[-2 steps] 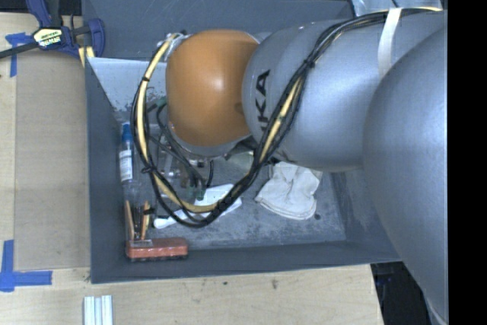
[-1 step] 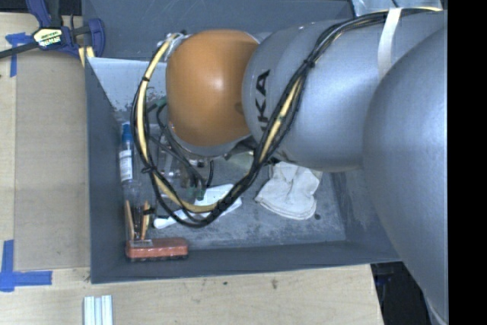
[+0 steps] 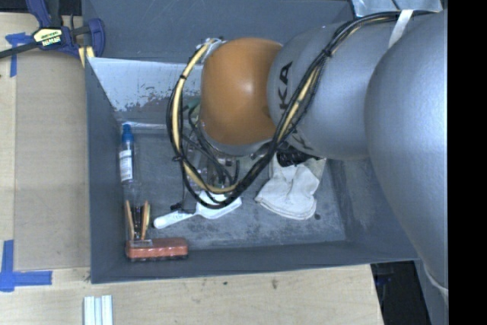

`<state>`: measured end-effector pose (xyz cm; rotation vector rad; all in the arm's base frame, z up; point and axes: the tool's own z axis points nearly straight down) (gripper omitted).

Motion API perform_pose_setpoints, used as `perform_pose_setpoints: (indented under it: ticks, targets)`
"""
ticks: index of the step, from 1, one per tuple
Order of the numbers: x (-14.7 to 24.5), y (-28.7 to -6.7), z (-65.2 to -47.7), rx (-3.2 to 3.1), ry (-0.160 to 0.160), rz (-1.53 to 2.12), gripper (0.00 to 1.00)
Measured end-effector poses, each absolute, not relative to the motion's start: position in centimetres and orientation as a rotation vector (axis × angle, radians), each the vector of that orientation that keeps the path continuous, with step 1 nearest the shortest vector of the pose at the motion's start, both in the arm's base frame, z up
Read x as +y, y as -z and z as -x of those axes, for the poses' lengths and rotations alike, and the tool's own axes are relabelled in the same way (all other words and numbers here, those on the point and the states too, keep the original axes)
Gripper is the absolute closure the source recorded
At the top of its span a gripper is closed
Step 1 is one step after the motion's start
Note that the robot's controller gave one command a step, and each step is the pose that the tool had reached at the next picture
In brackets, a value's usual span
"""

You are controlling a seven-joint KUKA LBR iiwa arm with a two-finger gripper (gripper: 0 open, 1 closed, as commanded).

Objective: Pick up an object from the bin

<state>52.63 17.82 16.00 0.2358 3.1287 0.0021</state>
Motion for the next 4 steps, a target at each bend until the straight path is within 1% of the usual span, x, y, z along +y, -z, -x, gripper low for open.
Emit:
perform_pose_setpoints:
  ticks: [1,2,3,4]
  targets:
    - [16.9,-11.1,-50.8,3.133,0.000,-0.139,0.00]
    - [13.6,-11.0,-50.9,3.139,-0.001,-0.203,0.00]
    - [10.9,-12.6,-52.1,3.134,0.004,-0.187,0.00]
    - [10.2,-10.1,-51.3,3.132,-0.002,-0.102,0.00]
